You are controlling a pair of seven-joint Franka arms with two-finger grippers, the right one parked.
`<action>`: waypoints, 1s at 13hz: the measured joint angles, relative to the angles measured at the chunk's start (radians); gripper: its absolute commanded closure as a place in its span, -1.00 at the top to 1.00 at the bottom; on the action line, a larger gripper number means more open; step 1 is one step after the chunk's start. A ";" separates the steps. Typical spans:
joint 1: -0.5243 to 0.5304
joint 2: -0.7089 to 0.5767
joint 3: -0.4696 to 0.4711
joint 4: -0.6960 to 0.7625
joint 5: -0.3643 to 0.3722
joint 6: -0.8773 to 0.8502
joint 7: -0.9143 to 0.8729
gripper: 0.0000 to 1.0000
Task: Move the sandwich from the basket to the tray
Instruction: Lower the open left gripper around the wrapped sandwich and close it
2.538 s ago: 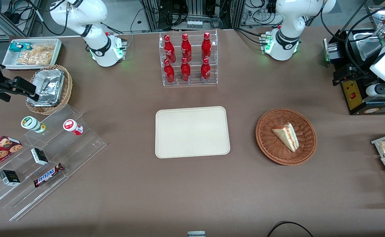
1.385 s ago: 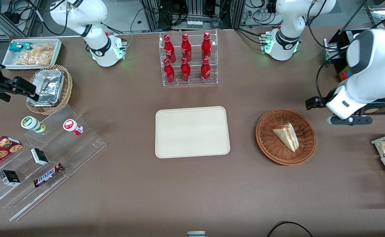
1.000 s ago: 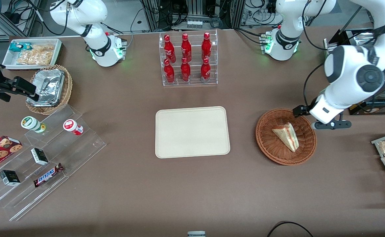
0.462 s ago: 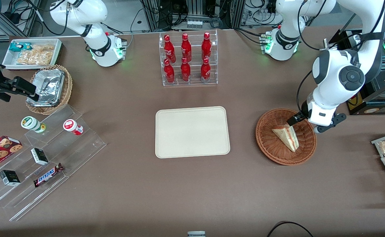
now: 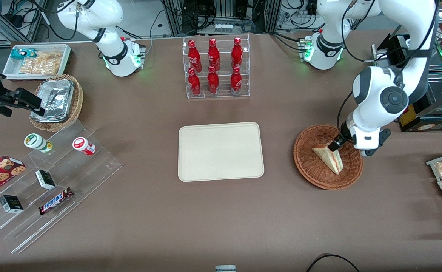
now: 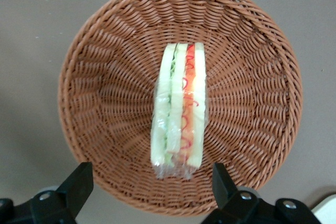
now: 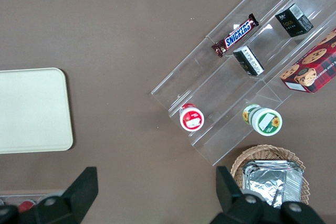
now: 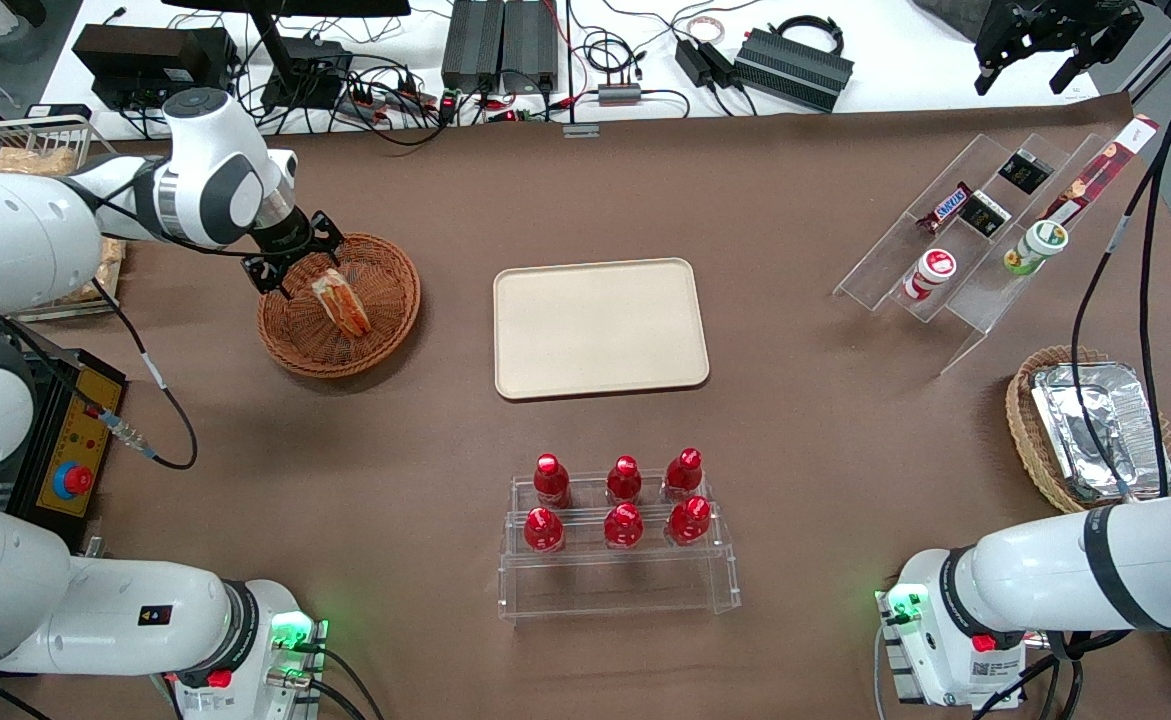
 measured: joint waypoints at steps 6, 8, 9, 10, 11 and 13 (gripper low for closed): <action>0.000 0.112 -0.001 0.000 0.000 0.121 -0.009 0.99; 0.000 0.125 -0.001 0.000 0.000 0.122 -0.018 0.51; 0.000 0.129 -0.001 0.000 0.000 0.122 -0.019 0.01; 0.000 0.129 -0.002 0.000 0.000 0.122 -0.019 -0.40; 0.000 0.129 -0.003 0.005 0.000 0.122 -0.019 -0.59; 0.000 0.129 -0.011 0.027 0.000 0.095 -0.018 -0.71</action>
